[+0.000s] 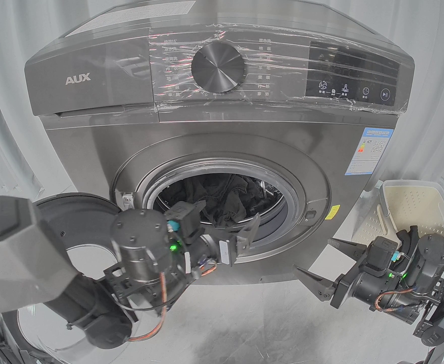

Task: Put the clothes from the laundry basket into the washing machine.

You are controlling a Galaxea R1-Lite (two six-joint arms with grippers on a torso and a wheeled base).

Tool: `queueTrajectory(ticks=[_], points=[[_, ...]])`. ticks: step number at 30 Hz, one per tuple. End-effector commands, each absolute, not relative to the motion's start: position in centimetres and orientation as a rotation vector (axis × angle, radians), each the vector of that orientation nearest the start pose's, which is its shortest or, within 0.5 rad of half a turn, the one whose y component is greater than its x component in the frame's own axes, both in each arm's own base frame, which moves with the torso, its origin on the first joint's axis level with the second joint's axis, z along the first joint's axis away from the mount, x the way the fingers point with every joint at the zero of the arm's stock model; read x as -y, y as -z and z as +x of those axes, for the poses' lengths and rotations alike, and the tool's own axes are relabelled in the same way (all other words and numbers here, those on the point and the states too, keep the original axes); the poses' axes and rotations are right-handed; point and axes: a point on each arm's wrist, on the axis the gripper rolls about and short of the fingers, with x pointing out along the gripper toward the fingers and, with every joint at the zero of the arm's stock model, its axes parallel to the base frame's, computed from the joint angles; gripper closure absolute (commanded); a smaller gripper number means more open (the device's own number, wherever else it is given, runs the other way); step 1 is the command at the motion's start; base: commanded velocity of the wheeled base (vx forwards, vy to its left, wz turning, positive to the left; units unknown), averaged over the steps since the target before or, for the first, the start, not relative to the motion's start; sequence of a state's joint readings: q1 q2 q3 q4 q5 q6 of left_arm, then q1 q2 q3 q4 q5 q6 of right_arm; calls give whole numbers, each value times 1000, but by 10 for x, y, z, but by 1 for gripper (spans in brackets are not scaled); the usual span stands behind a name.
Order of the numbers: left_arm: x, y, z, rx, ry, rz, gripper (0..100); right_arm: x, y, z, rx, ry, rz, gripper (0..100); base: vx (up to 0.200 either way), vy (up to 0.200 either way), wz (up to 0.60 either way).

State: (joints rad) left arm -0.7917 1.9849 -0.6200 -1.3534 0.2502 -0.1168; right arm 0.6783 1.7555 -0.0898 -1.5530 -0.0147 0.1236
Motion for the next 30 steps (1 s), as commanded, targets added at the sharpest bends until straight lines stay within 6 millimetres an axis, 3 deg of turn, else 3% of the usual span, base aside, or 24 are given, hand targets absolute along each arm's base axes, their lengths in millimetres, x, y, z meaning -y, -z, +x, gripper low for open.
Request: queueTrajectory(ticks=[1, 6, 15, 24, 30], points=[[184, -160, 173, 26, 583, -148, 0, -125, -119, 159, -76, -625, 119, 0, 0, 0, 0], [163, -149, 154, -11, 591, -131, 0, -117, -118, 154, -85, -605, 126, 0, 0, 0, 0], [149, -157, 152, 72, 523, -106, 0, -110, -120, 160, -71, -564, 127, 0, 0, 0, 0], [136, -161, 150, 90, 487, -121, 0, -109, -122, 161, -63, -557, 128, 0, -200, 0, 0], [127, -170, 141, 131, 486, -133, 0, -90, -134, 153, 9, -496, 122, 0, -200, 0, 0]])
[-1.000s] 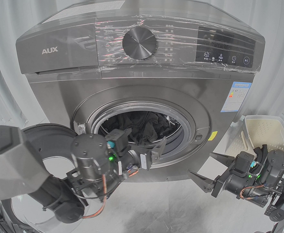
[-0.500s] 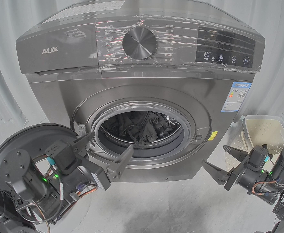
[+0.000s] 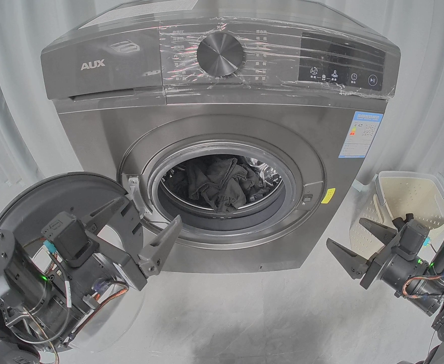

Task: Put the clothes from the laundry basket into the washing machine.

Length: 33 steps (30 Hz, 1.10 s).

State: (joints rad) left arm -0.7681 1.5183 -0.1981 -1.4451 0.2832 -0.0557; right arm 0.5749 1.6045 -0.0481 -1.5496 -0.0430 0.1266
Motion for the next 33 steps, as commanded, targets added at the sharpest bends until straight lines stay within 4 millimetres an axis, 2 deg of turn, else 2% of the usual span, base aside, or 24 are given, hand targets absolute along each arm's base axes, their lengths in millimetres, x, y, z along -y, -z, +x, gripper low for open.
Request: queueTrajectory(ticks=[1, 6, 9, 15, 17, 19, 24, 25, 28, 29, 30, 33], points=[[125, -171, 138, 137, 486, -134, 0, -87, -135, 150, 17, -488, 119, 0, -200, 0, 0], [105, -175, 118, 174, 486, -152, 0, -71, -147, 137, 77, -442, 131, 0, -200, 0, 0], [97, -174, 110, 184, 481, -154, 0, -61, -152, 128, 93, -410, 105, 0, 0, 0, 0], [74, -168, 99, 190, 408, -141, 0, -50, -150, 107, 34, -388, 72, 0, -200, 0, 0], [67, -168, 95, 191, 382, -149, 0, -37, -148, 92, 4, -277, 80, 0, -200, 0, 0], [57, -169, 89, 194, 349, -141, 0, -30, -147, 87, -2, -210, 89, 0, -100, 0, 0], [36, -161, 65, 145, 312, -106, 0, -13, -152, 61, 103, -109, 114, 0, 0, 0, 0], [30, -157, 57, 130, 305, -109, 0, -9, -150, 54, 110, -71, 106, 0, 0, 0, 0], [23, -152, 50, 115, 273, -108, 0, -5, -147, 40, 133, -51, 96, 0, 0, 0, 0], [17, -149, 43, 112, 240, -121, 0, -2, -139, 27, 130, -51, 82, 0, 0, 0, 0], [17, -148, 43, 111, 240, -120, 0, -2, -138, 26, 126, -53, 80, 0, 0, 0, 0], [8, -143, 29, 133, 203, -131, 0, 2, -121, 7, 94, 5, 42, 0, 0, 0, 0]])
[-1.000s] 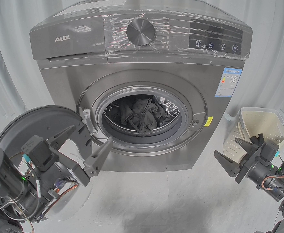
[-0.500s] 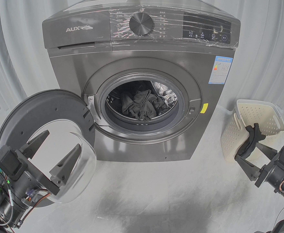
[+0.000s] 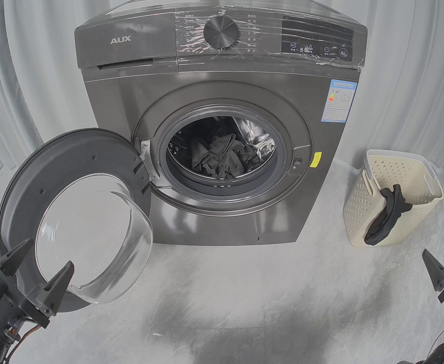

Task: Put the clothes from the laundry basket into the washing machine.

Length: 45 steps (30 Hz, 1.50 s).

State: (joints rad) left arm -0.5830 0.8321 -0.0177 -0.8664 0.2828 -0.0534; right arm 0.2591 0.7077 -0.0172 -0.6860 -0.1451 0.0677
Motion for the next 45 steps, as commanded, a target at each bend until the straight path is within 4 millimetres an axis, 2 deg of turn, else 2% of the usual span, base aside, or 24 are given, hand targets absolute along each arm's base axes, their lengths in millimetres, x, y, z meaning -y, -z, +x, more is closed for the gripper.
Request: queueTrajectory(ticks=[1, 9, 14, 17, 21, 26, 28, 31, 34, 36, 37, 41, 45], points=[[7, -141, 27, 127, 194, -130, 0, 3, -119, 4, 96, 19, 40, 0, 0, 0, 0], [-2, -120, 11, 50, 132, -144, 0, 4, -102, -15, 132, 56, 19, 0, 0, 0, 0], [-3, -117, 10, 37, 85, -130, 0, 3, -92, -21, 127, 87, 12, 0, 0, 0, 0], [-4, -118, 9, 53, 10, -113, 0, 2, -82, -23, 68, 95, 7, 0, 0, 0, 0], [-5, -114, 2, 76, 11, -102, 0, 2, -83, -23, 74, 89, 13, 0, 0, 0, 0], [-5, -108, -3, 72, 12, -90, 0, 0, -83, -23, 71, -2, 10, 0, 0, 0, 0], [-4, -94, -15, 62, 56, -33, 0, -1, -82, -23, 67, -42, 8, 0, 0, 0, 0], [-3, -86, -15, -5, 37, -12, 0, 0, -82, -23, 66, -25, 7, 0, 0, 0, 0], [-4, -85, -15, -15, -46, -1, 0, 3, -81, -23, 59, 104, 19, 0, 0, 0, 0], [-4, -84, -17, -8, -89, 7, 0, 2, -81, -23, 50, 92, 13, 0, 0, 0, 0], [-3, -84, -18, 11, -95, 1, 0, 1, -77, -23, 11, 18, -9, 0, 0, 0, 0], [1, -83, -23, 72, 49, 0, 0, 0, -75, -23, -12, -2, -11, 0, 0, 0, 0], [-2, -80, -23, 34, -88, -32, 0, 0, -76, -23, 6, -3, -5, 0, 0, 0, 0]])
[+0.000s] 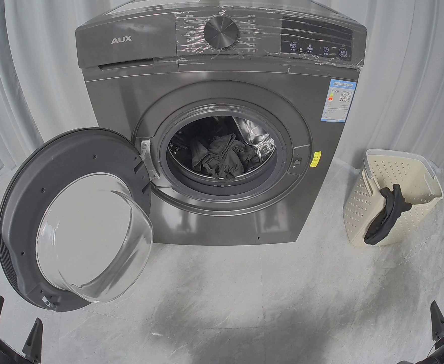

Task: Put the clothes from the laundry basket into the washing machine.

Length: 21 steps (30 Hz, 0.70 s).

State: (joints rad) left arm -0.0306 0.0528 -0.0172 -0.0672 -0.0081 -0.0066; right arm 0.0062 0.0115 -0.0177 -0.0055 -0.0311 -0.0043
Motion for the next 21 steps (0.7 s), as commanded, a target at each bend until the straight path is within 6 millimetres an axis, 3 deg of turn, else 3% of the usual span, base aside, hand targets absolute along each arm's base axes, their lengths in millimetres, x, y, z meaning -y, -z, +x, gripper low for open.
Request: queueTrajectory(ticks=[1, 15, 21], points=[[-2, -80, -24, 35, -88, -37, 0, 0, -76, -23, 8, -3, -5, 0, 0, 0, 0], [0, -76, -23, 0, -17, -5, 0, 0, -76, -23, 9, -3, -8, 0, 0, 0, 0], [0, -76, -23, 0, -18, -8, 0, 0, -76, -23, 9, -3, -8, 0, 0, -200, 0]])
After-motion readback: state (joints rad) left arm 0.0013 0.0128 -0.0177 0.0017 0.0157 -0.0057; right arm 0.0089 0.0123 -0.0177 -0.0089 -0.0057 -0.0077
